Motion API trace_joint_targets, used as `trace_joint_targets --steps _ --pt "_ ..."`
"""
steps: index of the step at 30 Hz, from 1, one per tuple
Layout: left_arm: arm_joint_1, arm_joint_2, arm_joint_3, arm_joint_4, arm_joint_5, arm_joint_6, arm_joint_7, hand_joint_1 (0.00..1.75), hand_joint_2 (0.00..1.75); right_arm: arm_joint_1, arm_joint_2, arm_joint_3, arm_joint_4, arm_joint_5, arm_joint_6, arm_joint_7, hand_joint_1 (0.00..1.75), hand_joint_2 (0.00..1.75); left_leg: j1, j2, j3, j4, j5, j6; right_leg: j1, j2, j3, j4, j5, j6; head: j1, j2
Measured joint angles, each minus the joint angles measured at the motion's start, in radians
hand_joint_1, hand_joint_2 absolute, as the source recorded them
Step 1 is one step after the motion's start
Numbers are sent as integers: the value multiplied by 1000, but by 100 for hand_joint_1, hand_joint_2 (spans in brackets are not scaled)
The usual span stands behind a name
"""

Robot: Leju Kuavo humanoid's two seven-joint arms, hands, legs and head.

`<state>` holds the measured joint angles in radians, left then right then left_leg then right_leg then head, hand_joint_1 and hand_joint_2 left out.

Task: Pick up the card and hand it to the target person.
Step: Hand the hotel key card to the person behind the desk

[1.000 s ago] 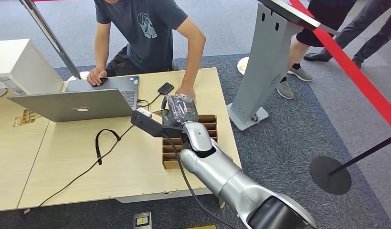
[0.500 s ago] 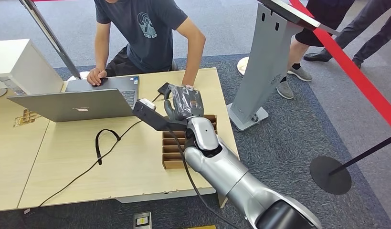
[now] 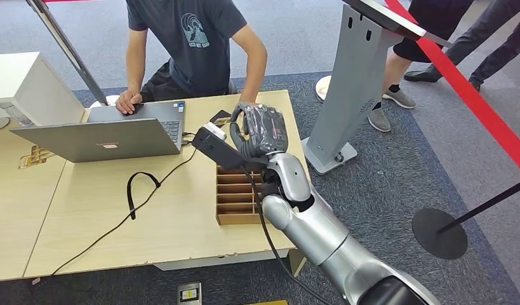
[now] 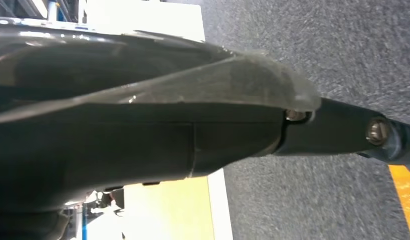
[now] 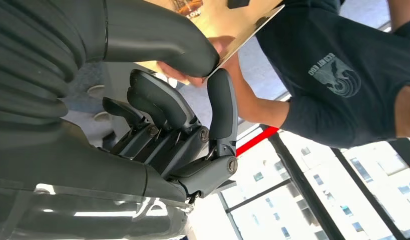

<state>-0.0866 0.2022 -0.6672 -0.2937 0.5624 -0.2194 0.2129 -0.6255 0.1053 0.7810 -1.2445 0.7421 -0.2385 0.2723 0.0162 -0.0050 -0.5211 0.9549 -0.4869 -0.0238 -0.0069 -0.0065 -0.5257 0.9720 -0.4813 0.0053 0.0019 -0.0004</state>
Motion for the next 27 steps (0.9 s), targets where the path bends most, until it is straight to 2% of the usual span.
trace_joint_targets --steps 10,22,23,24,27 --pt "-4 0 -7 0 -30 -1 -3 0 0 37 -49 -38 -104 -33 -24 -38 175 175 0 0 0 0 0 0 0 0 0 0 0 0 0 0" --pt "-19 0 -11 0 -43 -1 0 0 0 63 -76 -66 -165 -36 -56 -64 173 175 0 0 0 0 0 0 0 0 0 0 0 0 0 0" --pt "-20 0 -11 0 -45 -1 2 0 0 64 -77 -68 -167 -36 -58 -66 168 175 0 0 0 0 0 0 0 0 0 0 0 0 0 0" --pt "-21 0 -12 0 -46 -1 4 0 0 66 -79 -70 -169 -36 -59 -68 147 175 0 0 0 0 0 0 0 0 0 0 0 0 0 0" --pt "-26 0 -14 0 -52 -2 11 0 0 69 -84 -75 -174 -36 -61 -72 24 175 0 0 0 0 0 0 0 0 0 0 0 0 0 0"
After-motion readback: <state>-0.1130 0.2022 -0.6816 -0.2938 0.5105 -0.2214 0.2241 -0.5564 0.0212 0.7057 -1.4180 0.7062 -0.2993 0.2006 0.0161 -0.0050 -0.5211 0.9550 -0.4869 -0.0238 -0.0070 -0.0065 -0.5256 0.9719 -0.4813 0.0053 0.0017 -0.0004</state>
